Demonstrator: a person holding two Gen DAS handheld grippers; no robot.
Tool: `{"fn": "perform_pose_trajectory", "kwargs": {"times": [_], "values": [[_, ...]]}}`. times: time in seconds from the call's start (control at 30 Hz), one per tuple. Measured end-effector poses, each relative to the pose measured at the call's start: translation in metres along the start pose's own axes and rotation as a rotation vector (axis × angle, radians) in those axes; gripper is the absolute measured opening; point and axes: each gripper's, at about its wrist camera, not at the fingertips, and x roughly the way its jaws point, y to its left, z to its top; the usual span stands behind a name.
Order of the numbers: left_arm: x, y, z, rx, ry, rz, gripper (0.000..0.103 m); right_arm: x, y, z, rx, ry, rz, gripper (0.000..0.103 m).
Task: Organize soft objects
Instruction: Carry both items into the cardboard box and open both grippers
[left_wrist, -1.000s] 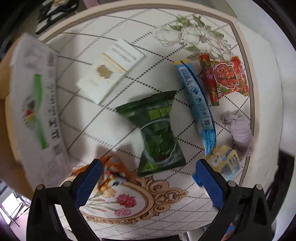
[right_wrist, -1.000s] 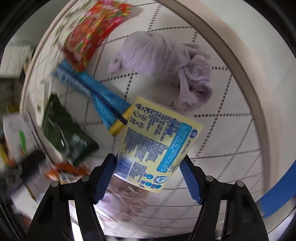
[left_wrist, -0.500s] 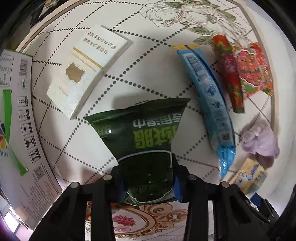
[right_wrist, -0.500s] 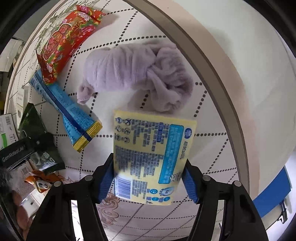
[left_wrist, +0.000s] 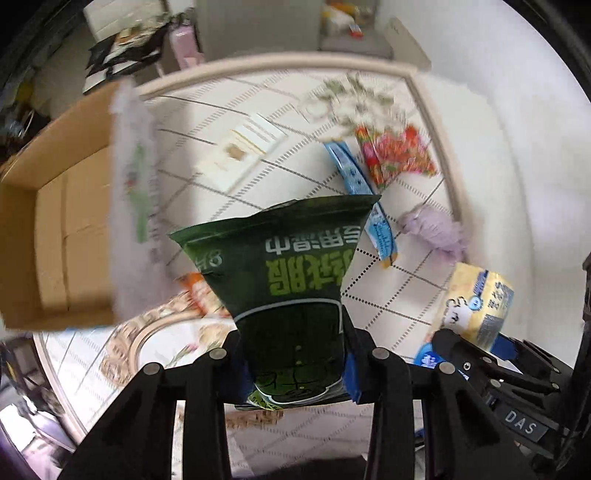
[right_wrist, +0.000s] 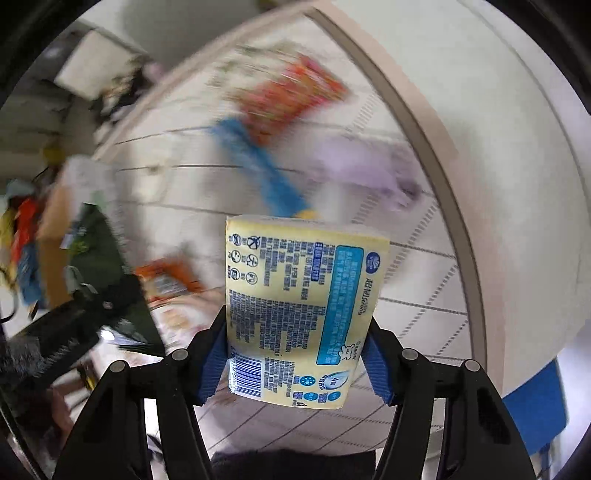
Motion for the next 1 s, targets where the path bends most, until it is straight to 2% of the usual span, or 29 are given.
{"fn": "perform_pose_trajectory", "kwargs": {"times": [0.07,0.23,0.37,0.47,0.67,0.87,1.0], "values": [[-0.029,0.011,0.01,-0.022,-0.041,-0.005,0.034,-0.034,0.034,0.005,-0.068,-0.021,0.039,0.066],[-0.093,0.063,0.0,-0.094,-0.124,0.018,0.034,-0.087,0.121,0.016,-0.235,-0.055,0.119,0.066],[-0.115,0.116,0.014,-0.134,-0.168,0.047,0.034,-0.092,0.195,0.022,-0.31,-0.062,0.132,0.066],[-0.118,0.16,0.033,-0.167,-0.164,0.042,0.034,-0.081,0.244,0.035,-0.343,-0.055,0.118,0.066],[-0.093,0.236,0.083,-0.162,-0.072,0.018,0.034,-0.02,0.327,0.069,-0.366,-0.013,0.037,0.066],[-0.024,0.287,0.119,-0.146,0.062,-0.014,0.034,0.041,0.363,0.101,-0.358,0.021,-0.037,0.066],[0.014,0.306,0.131,-0.17,0.126,-0.076,0.034,0.074,0.373,0.116,-0.36,0.036,-0.083,0.066]]}}
